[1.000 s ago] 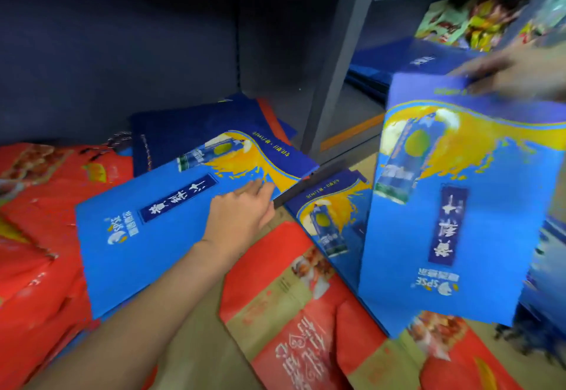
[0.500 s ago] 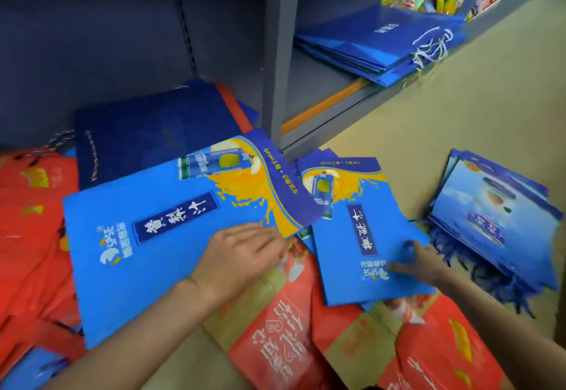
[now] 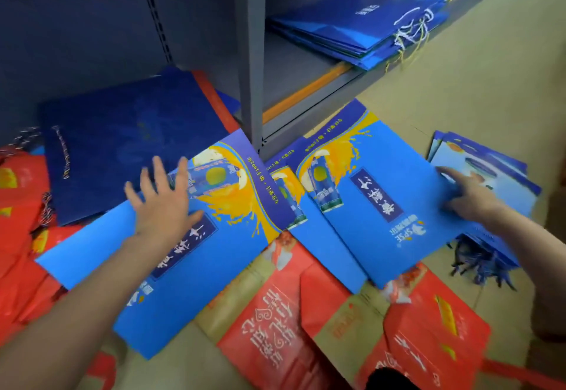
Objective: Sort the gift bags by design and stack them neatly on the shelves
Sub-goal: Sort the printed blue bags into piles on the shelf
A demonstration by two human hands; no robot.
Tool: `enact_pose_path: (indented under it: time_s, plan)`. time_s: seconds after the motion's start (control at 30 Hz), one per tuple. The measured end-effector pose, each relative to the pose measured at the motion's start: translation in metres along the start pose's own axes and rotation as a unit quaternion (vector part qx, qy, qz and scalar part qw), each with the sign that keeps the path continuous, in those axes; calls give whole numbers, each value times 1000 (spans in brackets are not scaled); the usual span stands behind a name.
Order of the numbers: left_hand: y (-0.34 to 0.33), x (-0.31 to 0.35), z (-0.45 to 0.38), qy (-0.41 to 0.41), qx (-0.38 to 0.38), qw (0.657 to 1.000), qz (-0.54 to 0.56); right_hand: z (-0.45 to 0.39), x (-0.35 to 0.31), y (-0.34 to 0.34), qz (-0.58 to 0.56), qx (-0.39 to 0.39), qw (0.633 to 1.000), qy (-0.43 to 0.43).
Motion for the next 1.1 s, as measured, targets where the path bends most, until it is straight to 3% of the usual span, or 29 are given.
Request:
enact_pose_path:
  time_s: [0.1, 0.17, 0.23, 0.27, 0.33, 0.37, 0.43, 0.53, 0.6, 0.7, 0.77, 0.87, 0.93, 1.0, 1.1]
  plan:
    - [7, -7, -7, 45, 15, 994, 96, -11, -31, -19, 56, -1, 997, 46]
    - [13, -8, -3, 13, 92, 981, 172, -13, -54, -34, 92, 54, 994, 20]
    - [17, -7, 10, -51, 191, 963, 184, -7, -84, -40, 43, 79, 995, 32]
    - [20, -5, 19, -90, 232, 952, 178, -1, -100, -41, -31, 32, 996, 75]
    - [29, 1, 36, -147, 271, 935, 174, 23, -131, -42, -203, -188, 947, 165]
    - [34, 0, 40, -159, 269, 932, 183, 36, -143, -45, -218, -293, 911, 190]
    - [46, -4, 43, -162, 263, 928, 210, 47, -149, -58, -167, -389, 874, 237]
    - [66, -9, 38, -144, 272, 917, 255, 44, -143, -70, -174, -333, 890, 259]
    - [79, -7, 30, -138, 278, 905, 290, 44, -139, -54, -266, -291, 889, 232]
    - [111, 6, 13, -124, 296, 860, 397, 42, -129, -5, -469, -202, 842, 172]
    - [127, 22, 1, -124, 308, 822, 463, 44, -116, 21, -518, -157, 824, 166]
    - [125, 48, -2, -127, 269, 794, 531, 53, -97, 22, -582, -178, 779, 152]
    - [107, 60, -2, -128, 254, 798, 532, 61, -93, 11, -583, -145, 788, 132]
    - [94, 63, -6, -123, 257, 820, 497, 66, -93, 11, -550, -36, 826, 116]
    - [87, 67, -8, -178, 274, 875, 358, 76, -103, 24, -452, 28, 866, 211]
Point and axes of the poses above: each hand's wrist, its own z-axis away from the middle knuckle, its own y-axis out of the back of the hand, x = y × z, the point moved 1 cm from there along -z, towards the middle knuckle, and after that the axes turned 11 degrees about -y, right-handed, at the moved point
